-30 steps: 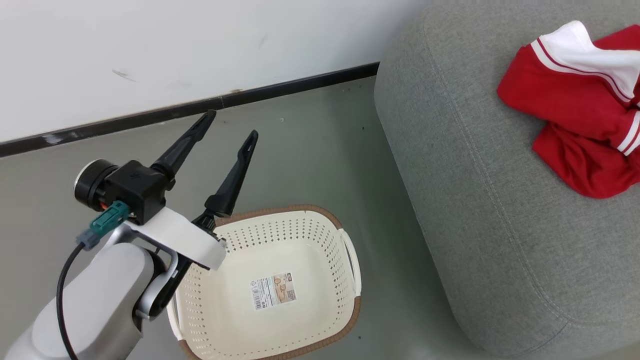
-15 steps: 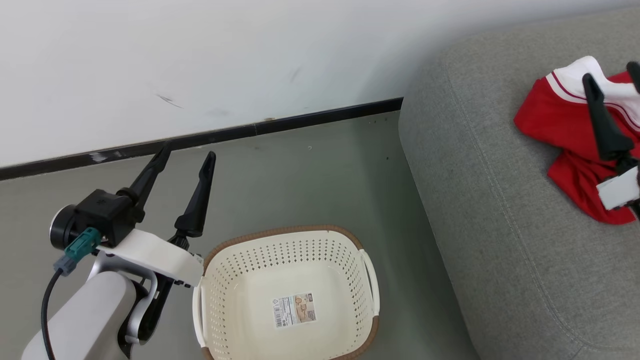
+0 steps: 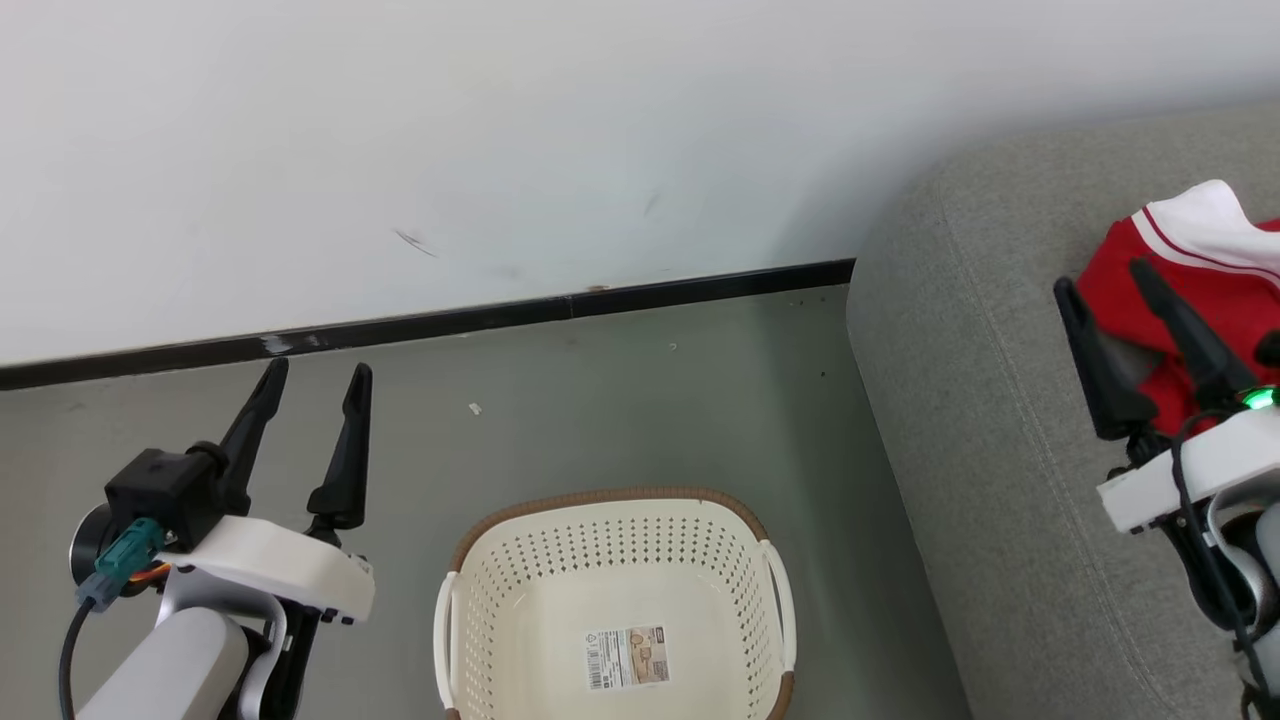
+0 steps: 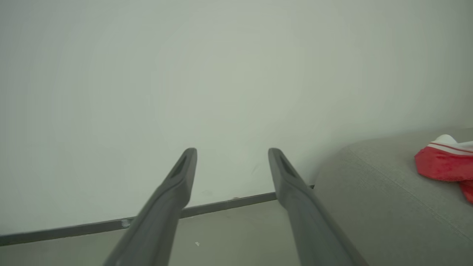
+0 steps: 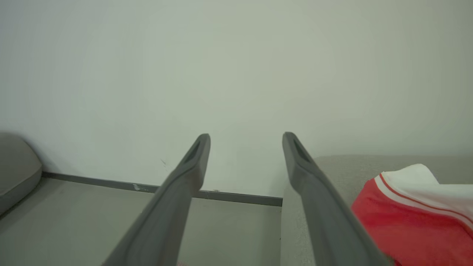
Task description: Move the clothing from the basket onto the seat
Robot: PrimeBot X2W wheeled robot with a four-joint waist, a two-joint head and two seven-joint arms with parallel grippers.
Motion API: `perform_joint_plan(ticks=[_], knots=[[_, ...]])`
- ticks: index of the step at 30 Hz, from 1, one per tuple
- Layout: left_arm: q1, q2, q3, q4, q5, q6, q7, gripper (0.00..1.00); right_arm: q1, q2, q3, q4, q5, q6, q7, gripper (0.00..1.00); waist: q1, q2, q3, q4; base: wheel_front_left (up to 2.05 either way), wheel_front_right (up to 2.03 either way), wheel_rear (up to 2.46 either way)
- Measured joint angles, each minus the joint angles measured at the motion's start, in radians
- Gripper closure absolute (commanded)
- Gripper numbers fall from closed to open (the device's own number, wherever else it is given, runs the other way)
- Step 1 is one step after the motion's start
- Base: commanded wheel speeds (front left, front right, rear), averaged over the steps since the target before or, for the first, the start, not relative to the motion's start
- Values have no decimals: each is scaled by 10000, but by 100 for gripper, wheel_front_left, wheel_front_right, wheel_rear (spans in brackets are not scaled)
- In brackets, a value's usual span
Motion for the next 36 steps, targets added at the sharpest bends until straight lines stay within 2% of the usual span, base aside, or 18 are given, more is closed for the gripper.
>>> perform_joint_plan(ticks=[9, 14, 21, 36], knots=[[848, 0, 245, 186, 4, 15, -12, 0, 1000, 376, -265, -326, -213, 0, 0, 0, 0, 0, -497, 334, 0, 0, 0], [1219, 42, 399, 293, 301, 198, -13, 0, 1539, 598, -481, -389, -278, 0, 0, 0, 0, 0, -740, 470, 0, 0, 0], [1644, -188, 604, 176, 383, 265, -13, 0, 2260, 882, -673, -435, -408, 0, 0, 0, 0, 0, -1008, 597, 0, 0, 0], [2095, -395, 1049, -159, 732, 174, -13, 0, 2721, 1081, -874, -936, -825, 0, 0, 0, 0, 0, -1137, 631, 0, 0, 0]])
